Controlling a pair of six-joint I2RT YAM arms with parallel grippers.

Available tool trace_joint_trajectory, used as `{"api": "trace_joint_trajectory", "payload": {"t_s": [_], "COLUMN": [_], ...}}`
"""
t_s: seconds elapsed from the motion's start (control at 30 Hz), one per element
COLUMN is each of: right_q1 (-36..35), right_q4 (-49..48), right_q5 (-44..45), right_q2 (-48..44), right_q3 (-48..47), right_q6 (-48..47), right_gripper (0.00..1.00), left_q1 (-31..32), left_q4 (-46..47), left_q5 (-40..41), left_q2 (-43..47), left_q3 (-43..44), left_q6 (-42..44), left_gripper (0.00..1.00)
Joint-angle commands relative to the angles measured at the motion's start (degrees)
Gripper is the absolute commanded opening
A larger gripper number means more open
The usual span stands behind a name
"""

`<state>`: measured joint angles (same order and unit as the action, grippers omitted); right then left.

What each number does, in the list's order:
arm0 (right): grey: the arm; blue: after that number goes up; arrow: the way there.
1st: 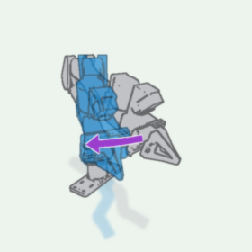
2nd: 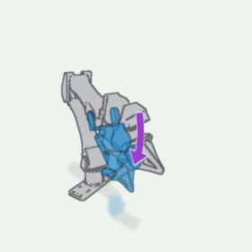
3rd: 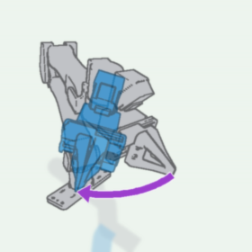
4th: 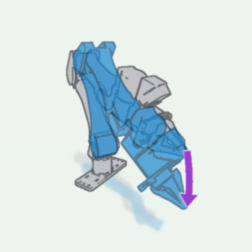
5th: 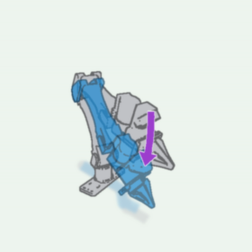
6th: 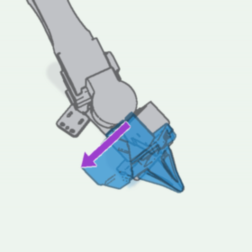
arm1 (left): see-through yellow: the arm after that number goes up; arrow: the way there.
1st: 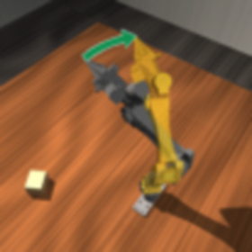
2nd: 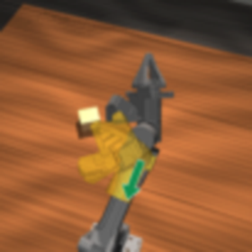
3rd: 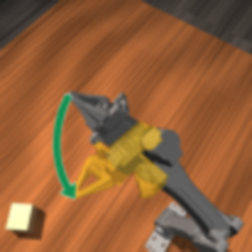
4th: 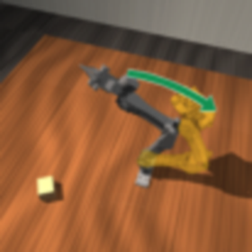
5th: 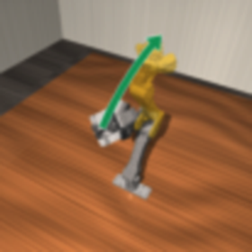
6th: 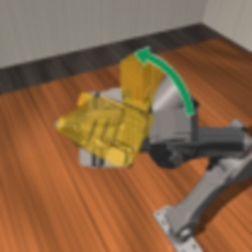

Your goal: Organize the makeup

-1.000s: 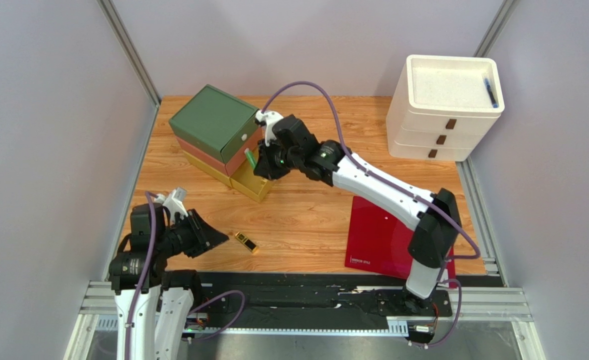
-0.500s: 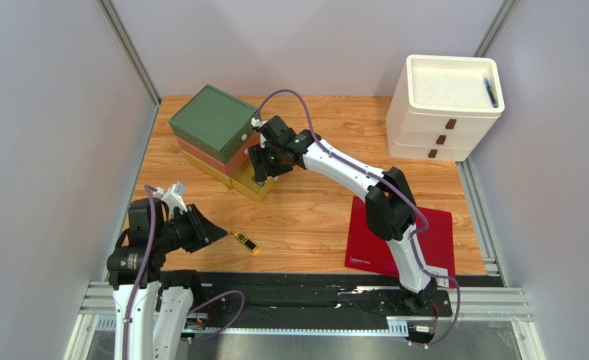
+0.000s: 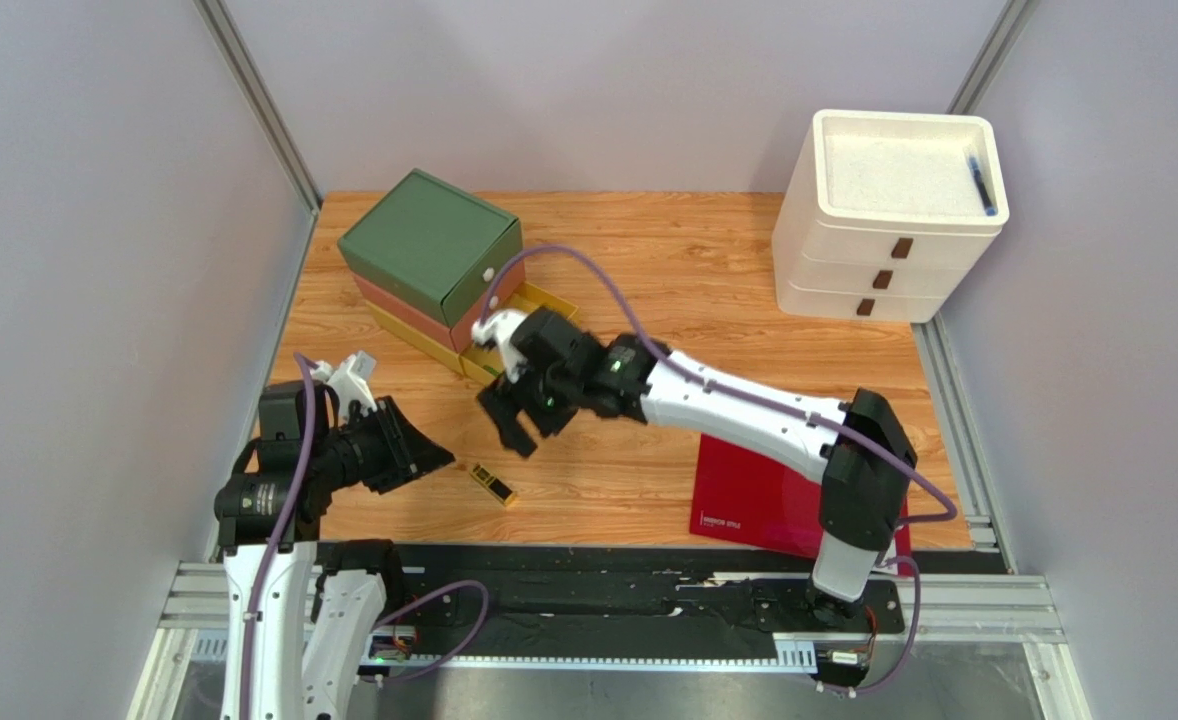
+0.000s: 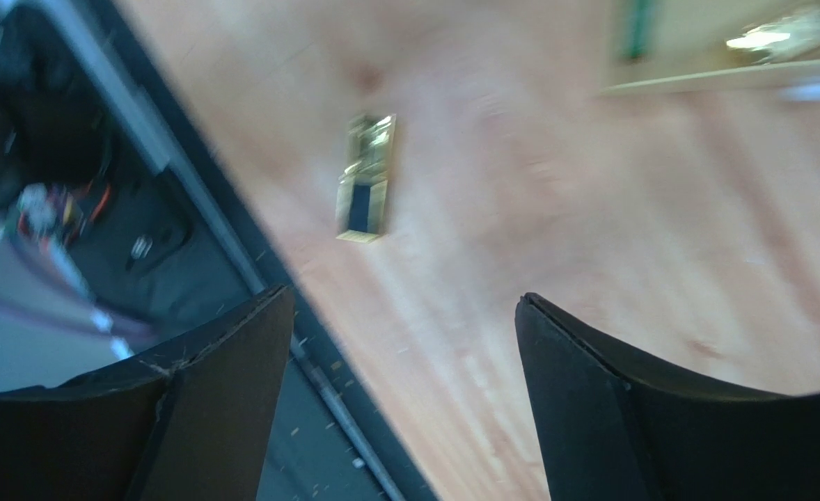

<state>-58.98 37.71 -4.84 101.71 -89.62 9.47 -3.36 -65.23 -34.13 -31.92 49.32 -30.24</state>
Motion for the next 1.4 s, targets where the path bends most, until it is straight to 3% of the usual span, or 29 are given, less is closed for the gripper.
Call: {"api": "trace_joint_trajectory", "payload": {"t_s": [0.0, 0.23, 0.63, 0.73, 0.8, 0.87, 1.13, 1.37], "right_q1": [-7.36, -11.59, -11.68, -11.68, -11.6, -11.6, -11.33, -2.04], "right_q4": [-0.18, -2.82, -6.34, -6.43, -5.37, -4.93, -5.81, -7.48], "right_q5": [0.63, 3.08, 3.96, 4.05, 4.31, 4.66, 10.9, 12.66], "right_q2": [0.94, 9.11, 21.6, 23.35, 24.14, 24.24, 13.0, 2.88], "right_q3": [5.33, 5.78, -4.24, -5.21, -5.56, -4.86, 2.25, 1.83], "right_q6": [-2.89, -2.53, -1.57, -0.78, -0.34, 0.1, 0.89, 4.94], "right_gripper": [0.79, 0.77, 0.74, 0.66, 0.29, 0.02, 0.0, 0.0], "left_q1": [0.02, 0.02, 0.02, 0.1, 0.1, 0.02, 0.02, 0.1], "left_q4": [1.86, 1.78, -3.5, -4.2, -4.73, -4.73, -5.17, -4.99], "left_q5": [1.17, 0.82, 0.82, 0.91, 1.08, 1.08, 0.73, 0.12], "left_q2": [-1.83, -3.76, -1.74, -1.65, -1.56, -1.48, -1.04, -0.42], "left_q3": [4.02, 6.67, 8.77, 9.56, 9.74, 9.74, 8.95, 7.46], "left_q6": [2.11, 2.9, 5.1, 5.45, 5.72, 5.89, 6.42, 6.77], "left_gripper": [0.26, 0.26, 0.26, 0.26, 0.26, 0.26, 0.26, 0.26]}}
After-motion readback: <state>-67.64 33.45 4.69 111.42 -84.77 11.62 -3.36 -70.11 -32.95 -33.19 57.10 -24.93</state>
